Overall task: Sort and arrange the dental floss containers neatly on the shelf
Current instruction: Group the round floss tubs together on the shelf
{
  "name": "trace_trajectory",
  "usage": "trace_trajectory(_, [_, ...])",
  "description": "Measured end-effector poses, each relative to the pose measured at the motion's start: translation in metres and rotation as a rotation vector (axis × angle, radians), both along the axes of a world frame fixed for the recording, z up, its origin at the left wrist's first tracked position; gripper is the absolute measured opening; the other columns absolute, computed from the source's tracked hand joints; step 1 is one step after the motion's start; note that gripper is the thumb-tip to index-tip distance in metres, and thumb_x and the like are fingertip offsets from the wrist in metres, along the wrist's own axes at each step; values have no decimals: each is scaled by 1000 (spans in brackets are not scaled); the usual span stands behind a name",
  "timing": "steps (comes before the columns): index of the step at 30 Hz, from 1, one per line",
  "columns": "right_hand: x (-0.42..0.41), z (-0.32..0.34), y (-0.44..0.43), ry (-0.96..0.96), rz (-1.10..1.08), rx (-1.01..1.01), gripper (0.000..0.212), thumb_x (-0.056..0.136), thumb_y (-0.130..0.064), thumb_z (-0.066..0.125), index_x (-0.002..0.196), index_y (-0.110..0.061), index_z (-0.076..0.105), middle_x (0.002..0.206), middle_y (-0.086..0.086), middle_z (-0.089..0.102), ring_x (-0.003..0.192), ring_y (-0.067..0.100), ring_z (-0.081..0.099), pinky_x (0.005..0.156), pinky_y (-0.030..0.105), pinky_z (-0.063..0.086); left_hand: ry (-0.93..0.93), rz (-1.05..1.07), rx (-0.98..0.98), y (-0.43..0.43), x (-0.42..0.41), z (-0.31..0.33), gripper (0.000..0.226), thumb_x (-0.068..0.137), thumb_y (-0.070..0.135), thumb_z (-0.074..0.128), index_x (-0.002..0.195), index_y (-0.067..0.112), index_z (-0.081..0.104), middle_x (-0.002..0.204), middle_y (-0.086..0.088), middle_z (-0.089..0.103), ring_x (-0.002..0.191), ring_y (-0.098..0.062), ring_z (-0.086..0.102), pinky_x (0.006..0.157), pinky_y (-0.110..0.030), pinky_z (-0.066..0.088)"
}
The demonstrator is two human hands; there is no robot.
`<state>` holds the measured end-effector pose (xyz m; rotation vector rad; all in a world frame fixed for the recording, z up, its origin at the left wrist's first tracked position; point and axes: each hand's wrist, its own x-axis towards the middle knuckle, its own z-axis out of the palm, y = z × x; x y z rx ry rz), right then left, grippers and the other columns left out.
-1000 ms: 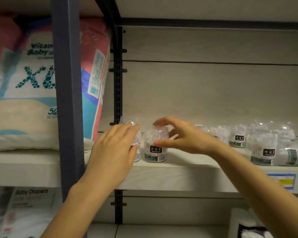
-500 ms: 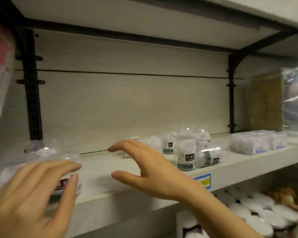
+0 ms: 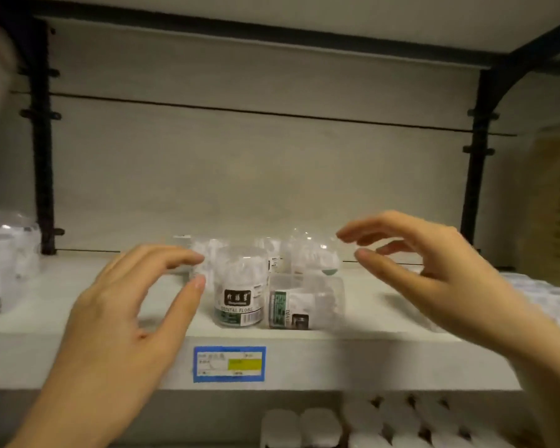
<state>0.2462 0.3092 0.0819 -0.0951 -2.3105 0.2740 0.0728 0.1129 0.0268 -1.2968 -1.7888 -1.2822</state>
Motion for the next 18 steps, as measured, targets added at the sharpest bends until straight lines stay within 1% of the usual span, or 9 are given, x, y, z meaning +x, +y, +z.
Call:
trace_trajectory(2, [1,9,21,-29,18,-31,25,82,-38,48,105,-41,59,104,-27,62,100,-8,56,88,12,46,-103,-43,23,15,13,9,28,76,61,51,101,47,53,104,31,54,99,14,50,72,-3,40])
trace_trajectory(4, [-2,11,31,-70,40,-37,26,81,-40,48,104,-42,57,105,-27,61,100,-10,55,86,5,43,-203,-7,-58,29,4,6,56,63,61,49,116,44,48,109,29,53,99,7,54,81,-14,43])
trace_trajectory(5, [-5,11,34,-114,49,-35,27,80,-44,48,105,-42,56,106,-27,60,99,-11,54,85,5,44,-283,3,-117,34,2,9,68,61,61,50,125,39,45,116,23,51,102,3,54,85,-20,43])
trace_trajectory(7, [-10,7,37,-245,56,-9,36,75,-57,48,109,-45,54,109,-28,58,99,-12,53,80,10,49,-404,-44,-219,42,-2,12,80,63,57,59,136,33,36,125,17,46,109,-5,53,87,-20,42])
trace_trajectory(9, [-15,0,38,-380,35,39,50,69,-66,49,115,-48,48,112,-30,54,100,-10,52,78,15,50,-478,-96,-274,47,-6,12,82,67,47,70,138,34,31,125,17,46,106,2,53,79,-11,42])
trace_trajectory(11, [-21,-7,38,-456,12,75,62,64,-71,52,120,-46,42,117,-28,51,99,-5,53,81,21,51,-508,-112,-317,49,-14,12,80,65,42,75,133,34,35,124,17,51,102,8,52,75,-10,44])
trace_trajectory(14, [-32,-18,40,-466,-1,81,67,64,-68,59,123,-41,39,122,-19,53,96,3,58,82,27,52,-558,-175,-351,52,-19,13,76,56,47,74,124,35,42,120,15,59,104,1,58,88,-23,49])
trace_trajectory(16, [-36,-21,43,-436,20,14,65,66,-59,66,122,-37,42,120,-14,55,94,6,61,83,30,53,-530,-158,-382,56,-17,13,67,65,41,75,122,33,42,117,16,59,101,1,58,85,-22,49])
trace_trajectory(18, [-36,-18,46,-360,83,-117,66,60,-54,73,118,-34,47,115,-10,57,90,8,63,82,34,54,-495,-102,-357,58,-17,16,57,70,40,73,118,30,43,115,14,57,102,-2,57,84,-22,48])
